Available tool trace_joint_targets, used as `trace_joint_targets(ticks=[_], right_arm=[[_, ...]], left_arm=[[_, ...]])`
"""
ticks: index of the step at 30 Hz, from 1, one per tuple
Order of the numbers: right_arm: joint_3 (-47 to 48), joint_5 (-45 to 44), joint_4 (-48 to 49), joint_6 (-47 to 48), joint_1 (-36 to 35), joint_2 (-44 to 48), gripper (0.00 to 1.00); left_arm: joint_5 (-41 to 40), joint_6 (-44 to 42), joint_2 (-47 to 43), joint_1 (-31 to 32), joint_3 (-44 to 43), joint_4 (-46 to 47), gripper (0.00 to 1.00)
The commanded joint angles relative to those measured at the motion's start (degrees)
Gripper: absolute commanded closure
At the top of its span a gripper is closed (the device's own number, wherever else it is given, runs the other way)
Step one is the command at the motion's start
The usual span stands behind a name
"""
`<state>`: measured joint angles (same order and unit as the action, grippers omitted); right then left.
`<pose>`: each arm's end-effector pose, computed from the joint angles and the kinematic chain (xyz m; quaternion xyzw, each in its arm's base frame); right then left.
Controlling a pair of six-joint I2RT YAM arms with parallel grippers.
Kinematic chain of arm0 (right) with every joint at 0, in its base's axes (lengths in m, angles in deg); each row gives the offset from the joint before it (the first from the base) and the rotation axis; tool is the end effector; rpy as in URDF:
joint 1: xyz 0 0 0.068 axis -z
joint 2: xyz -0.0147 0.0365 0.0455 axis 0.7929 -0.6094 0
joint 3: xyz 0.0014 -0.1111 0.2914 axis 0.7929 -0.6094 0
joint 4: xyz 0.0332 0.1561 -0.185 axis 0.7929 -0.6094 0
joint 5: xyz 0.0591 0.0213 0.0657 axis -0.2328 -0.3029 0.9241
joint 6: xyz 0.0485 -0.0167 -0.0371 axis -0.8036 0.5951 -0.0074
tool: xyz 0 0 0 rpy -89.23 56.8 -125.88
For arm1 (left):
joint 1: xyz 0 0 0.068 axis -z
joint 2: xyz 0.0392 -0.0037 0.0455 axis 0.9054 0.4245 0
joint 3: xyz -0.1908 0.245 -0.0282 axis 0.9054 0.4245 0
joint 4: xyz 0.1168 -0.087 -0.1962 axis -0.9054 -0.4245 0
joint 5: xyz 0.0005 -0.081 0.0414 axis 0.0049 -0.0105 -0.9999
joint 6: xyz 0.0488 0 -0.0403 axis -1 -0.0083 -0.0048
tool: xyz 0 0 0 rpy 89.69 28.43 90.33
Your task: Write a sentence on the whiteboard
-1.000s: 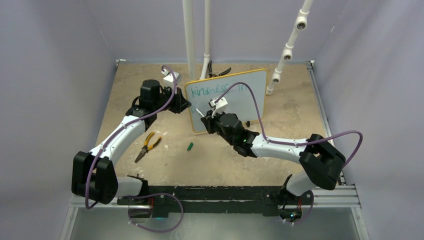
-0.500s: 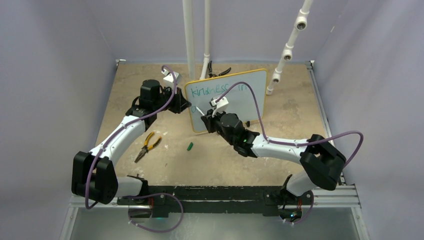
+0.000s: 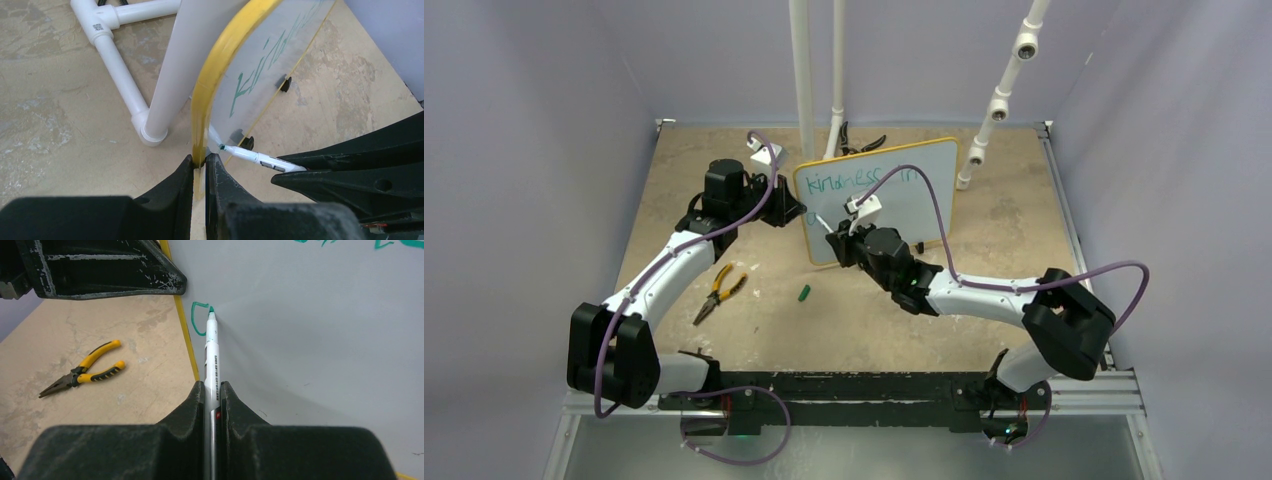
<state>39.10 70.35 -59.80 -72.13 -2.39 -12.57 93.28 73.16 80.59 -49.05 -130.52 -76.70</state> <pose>0.2013 0.2590 0.2932 -0.1529 0.7520 0.2658 0.5834 0.2637 -0.0983 0.3281 0.1624 0.8173 -0.3182 0.4520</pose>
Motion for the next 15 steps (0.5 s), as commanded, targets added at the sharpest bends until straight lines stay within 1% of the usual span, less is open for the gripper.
trace_joint_targets(ticks=[1, 15], right_arm=[[-0.6, -2.1, 0.0, -1.0, 0.8, -1.3, 1.0], [-3.0, -3.0, -1.0, -2.8, 0.8, -0.6, 1.0]], left_arm=[[-1.7, 0.7, -0.6, -0.2, -0.7, 1.4, 1.0], [-1.8, 0.7, -0.6, -0.2, -0.7, 1.4, 1.0]])
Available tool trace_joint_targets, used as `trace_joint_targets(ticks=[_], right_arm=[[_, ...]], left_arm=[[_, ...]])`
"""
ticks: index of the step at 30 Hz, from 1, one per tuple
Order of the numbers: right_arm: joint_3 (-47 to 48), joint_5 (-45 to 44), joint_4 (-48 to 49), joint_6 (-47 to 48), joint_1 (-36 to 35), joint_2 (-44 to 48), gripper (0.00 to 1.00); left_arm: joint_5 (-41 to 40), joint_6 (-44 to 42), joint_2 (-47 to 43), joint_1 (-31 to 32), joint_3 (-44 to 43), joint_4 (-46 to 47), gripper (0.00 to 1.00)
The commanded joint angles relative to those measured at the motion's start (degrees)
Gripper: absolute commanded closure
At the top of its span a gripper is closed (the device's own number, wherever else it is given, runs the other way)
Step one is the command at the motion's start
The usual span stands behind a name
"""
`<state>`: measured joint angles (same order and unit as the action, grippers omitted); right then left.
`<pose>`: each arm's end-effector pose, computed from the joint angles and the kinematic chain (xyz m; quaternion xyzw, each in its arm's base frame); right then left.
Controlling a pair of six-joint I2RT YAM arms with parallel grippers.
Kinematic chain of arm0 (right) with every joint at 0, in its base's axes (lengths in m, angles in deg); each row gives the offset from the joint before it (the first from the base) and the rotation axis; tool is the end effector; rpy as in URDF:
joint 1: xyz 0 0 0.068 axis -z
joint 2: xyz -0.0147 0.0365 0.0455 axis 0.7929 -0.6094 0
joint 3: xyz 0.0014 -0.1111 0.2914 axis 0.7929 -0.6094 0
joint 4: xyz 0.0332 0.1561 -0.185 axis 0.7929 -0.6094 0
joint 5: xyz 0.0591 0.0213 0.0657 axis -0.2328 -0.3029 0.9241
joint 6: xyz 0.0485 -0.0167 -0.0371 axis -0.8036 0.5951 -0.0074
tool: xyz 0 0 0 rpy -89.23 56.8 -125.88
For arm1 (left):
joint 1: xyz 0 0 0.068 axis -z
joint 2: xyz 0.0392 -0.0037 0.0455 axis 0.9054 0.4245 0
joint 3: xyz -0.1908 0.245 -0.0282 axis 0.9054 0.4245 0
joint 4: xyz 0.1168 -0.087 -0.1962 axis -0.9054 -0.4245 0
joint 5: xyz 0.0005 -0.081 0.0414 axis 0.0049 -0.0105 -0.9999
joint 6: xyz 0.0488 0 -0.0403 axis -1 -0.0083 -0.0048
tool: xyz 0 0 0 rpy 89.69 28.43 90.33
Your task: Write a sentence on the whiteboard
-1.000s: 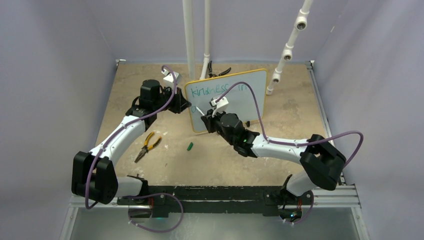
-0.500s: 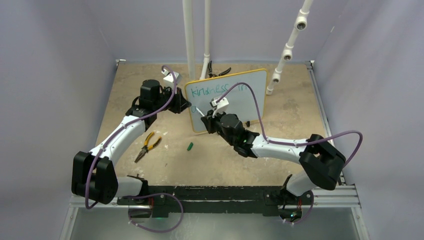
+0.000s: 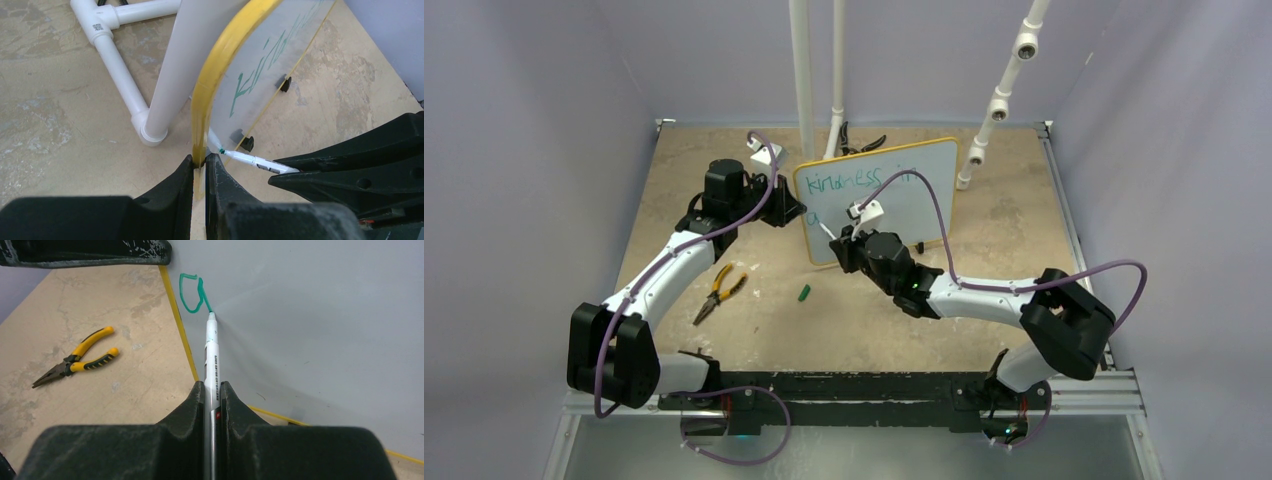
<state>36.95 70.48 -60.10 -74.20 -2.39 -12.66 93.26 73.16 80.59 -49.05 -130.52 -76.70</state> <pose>0.1985 0.2552 0.2798 -0.1470 0.7668 0.2651 0.5658 0.2637 -0.0983 0.3281 0.1623 0.8174 -0.3181 0.4521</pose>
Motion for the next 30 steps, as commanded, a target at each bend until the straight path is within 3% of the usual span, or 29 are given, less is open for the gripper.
trace_joint_targets(ticks=[1, 20, 30], right_arm=[[-0.8, -3.3, -0.7, -0.8, 0.8, -0.4, 1.0], [-1.0, -3.7, -1.1, -1.1, 0.8, 1.5, 1.0], [-4.4, 0.3, 3.3, 0.9, 0.6, 8.3, 1.0]], left_arm=[[-1.8, 0.7, -0.6, -0.2, -0.7, 1.4, 1.0], [-2.5, 0.8, -0.9, -0.2, -0.6, 1.3, 1.0], [-2.7, 0.9, -1.0, -0.2, -0.6, 1.3, 1.0]])
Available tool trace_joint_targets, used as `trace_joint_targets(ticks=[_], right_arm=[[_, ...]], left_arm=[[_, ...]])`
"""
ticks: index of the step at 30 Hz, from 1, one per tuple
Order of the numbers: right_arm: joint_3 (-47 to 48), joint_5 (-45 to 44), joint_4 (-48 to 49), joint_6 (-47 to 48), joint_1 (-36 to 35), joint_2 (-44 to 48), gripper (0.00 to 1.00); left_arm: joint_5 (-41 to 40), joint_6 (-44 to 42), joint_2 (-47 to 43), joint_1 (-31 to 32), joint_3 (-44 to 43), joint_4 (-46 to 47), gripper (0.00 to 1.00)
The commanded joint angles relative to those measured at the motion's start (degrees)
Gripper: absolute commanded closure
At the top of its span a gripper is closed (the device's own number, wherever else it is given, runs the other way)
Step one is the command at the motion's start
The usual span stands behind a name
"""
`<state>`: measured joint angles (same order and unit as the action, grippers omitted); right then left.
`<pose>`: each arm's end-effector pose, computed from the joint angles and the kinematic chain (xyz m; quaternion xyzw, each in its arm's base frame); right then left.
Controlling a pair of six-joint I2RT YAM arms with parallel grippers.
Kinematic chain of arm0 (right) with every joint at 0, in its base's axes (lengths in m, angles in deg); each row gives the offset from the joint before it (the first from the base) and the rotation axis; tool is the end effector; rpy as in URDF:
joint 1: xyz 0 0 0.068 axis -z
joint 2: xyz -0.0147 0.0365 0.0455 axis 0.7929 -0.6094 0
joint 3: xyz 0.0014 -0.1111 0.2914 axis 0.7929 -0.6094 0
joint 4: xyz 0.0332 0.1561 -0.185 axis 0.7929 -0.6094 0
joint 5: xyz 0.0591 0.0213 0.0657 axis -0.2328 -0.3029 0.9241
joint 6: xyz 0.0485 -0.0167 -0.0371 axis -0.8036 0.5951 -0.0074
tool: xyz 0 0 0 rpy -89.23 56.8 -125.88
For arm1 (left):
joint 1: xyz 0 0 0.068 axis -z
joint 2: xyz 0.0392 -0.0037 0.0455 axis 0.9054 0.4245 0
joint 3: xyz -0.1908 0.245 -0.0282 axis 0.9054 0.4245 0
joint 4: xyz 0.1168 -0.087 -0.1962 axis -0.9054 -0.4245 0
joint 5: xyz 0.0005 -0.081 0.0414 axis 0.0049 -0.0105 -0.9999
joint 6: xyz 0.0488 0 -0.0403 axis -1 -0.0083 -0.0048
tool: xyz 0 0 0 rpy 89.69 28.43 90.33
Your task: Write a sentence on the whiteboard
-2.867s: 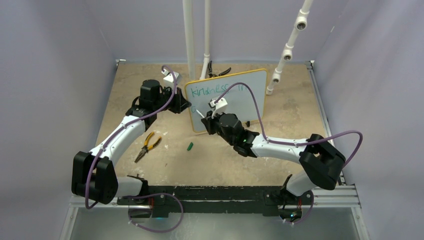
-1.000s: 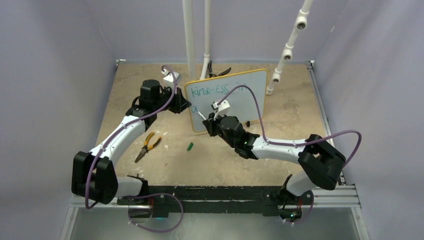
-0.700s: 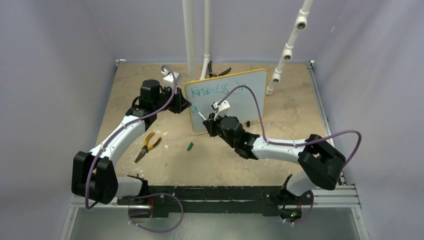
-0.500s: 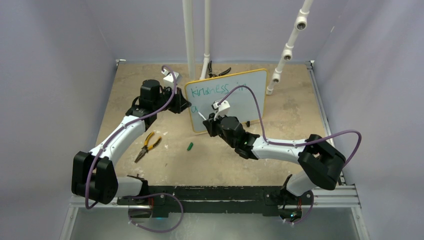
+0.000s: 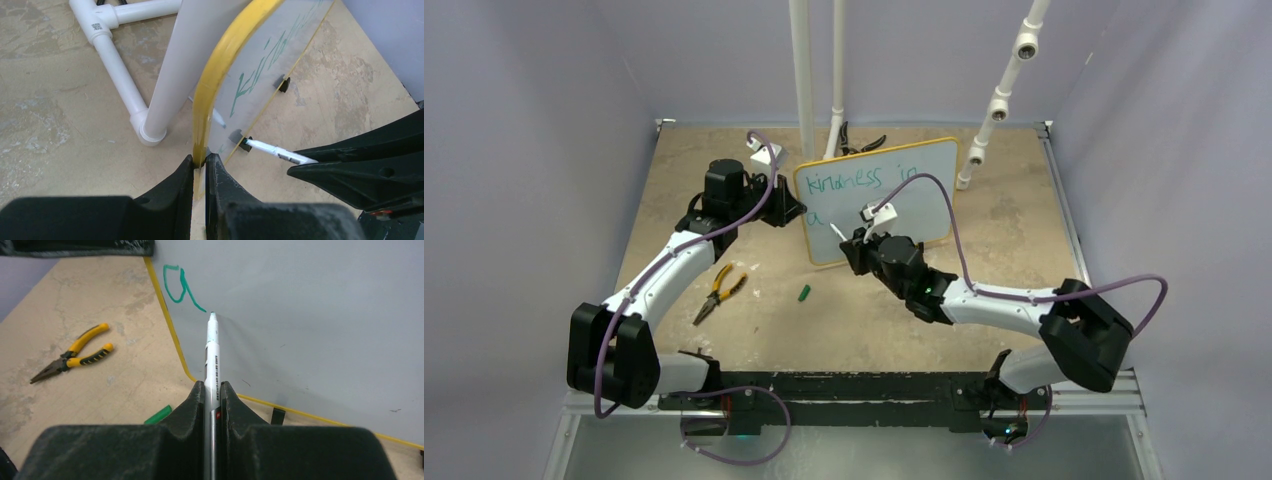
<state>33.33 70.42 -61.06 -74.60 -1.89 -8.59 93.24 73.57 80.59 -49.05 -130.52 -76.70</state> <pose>0.1886 0.2364 0.2781 -0.1420 0.7704 0.2619 0.5637 0.2637 -0.0983 0.3281 0.1593 0.8180 -0.3196 0.4510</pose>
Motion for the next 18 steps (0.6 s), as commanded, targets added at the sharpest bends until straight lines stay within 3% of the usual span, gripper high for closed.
trace_joint_targets(ticks=[1, 7, 18], right_arm=[[-0.6, -0.2, 4.0, 1.2, 0.1, 4.3, 1.0], [1.4, -3.7, 2.2, -0.5, 0.1, 2.6, 1.0], [2.6, -2.5, 5.9, 2.1, 0.1, 1.3, 1.0]], left_arm=[[-2.7, 0.5, -1.0, -0.2, -0.5, 1.3, 1.0], [-2.8, 0.3, -1.0, -0.2, -0.4, 1.3, 1.0], [-2.8, 0.4, -0.7, -0.2, -0.4, 1.4, 1.0]])
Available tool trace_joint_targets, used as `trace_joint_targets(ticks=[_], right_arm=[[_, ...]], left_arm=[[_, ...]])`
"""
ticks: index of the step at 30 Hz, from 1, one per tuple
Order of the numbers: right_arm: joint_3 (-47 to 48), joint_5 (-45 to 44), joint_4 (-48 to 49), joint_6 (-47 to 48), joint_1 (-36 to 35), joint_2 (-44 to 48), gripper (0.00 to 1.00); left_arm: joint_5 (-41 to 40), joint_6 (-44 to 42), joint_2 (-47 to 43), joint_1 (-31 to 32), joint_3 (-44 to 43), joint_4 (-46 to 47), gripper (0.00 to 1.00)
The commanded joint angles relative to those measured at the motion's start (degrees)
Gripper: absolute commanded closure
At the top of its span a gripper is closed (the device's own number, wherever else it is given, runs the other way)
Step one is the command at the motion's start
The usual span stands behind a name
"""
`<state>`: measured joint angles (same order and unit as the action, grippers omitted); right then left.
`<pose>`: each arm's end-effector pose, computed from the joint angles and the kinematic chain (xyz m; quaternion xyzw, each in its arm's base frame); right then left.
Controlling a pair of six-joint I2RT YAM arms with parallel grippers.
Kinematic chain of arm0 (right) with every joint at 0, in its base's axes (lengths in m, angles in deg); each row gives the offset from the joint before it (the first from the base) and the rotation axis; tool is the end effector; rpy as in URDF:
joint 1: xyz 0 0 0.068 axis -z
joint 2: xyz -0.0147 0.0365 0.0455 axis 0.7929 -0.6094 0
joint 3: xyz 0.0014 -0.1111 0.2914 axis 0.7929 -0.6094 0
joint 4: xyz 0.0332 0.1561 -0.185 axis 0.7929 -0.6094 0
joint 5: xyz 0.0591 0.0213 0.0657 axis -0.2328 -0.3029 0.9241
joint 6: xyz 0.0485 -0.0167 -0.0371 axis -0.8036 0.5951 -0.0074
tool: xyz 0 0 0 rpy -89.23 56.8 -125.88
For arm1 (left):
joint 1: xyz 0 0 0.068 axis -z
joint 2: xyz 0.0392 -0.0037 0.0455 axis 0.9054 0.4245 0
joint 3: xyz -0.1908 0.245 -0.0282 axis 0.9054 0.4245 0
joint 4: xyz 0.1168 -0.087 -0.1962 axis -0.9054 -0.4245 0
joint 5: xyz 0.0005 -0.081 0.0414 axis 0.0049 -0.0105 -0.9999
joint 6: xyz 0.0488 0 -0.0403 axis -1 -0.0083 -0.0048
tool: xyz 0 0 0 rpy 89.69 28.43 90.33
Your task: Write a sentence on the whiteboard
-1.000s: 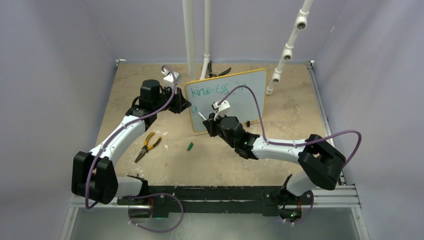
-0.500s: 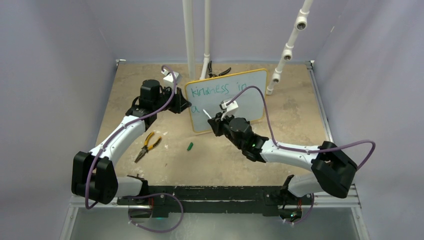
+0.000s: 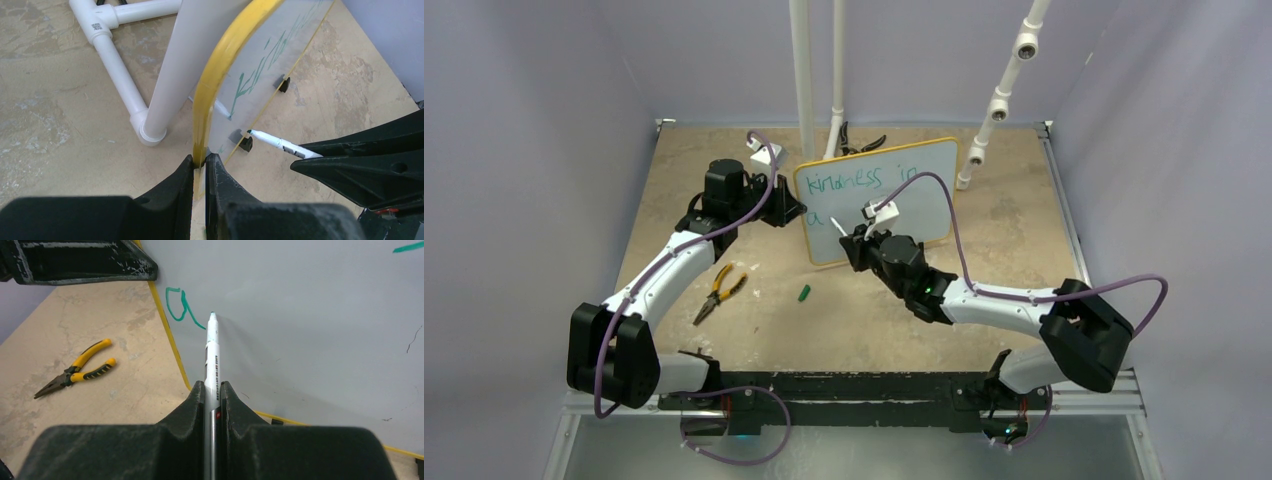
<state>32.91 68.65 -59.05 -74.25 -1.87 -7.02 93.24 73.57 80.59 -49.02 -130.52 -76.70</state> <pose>0.1868 0.2313 0.2876 -0.1258 0.7558 0.2645 0.5856 0.2636 -0.0984 0.3281 0.1595 0.8180 -0.3197 0.4509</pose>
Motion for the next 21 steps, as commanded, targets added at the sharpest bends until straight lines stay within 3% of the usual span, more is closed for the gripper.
trace_joint_targets(ticks=[1, 10, 21], right_arm=[[3.3, -0.7, 4.0, 1.8, 0.1, -0.6, 1.0], [6.4, -3.7, 2.3, 1.5, 0.1, -4.1, 1.0], [6.7, 0.1, 1.9, 2.9, 0.0, -7.1, 1.0]], left_arm=[[-2.8, 0.5, -0.6, -0.2, -0.4, 1.4, 1.0], [-2.7, 0.5, -0.5, -0.3, -0.5, 1.4, 1.0], [-2.5, 0.6, -0.3, -0.2, -0.6, 1.4, 1.0]])
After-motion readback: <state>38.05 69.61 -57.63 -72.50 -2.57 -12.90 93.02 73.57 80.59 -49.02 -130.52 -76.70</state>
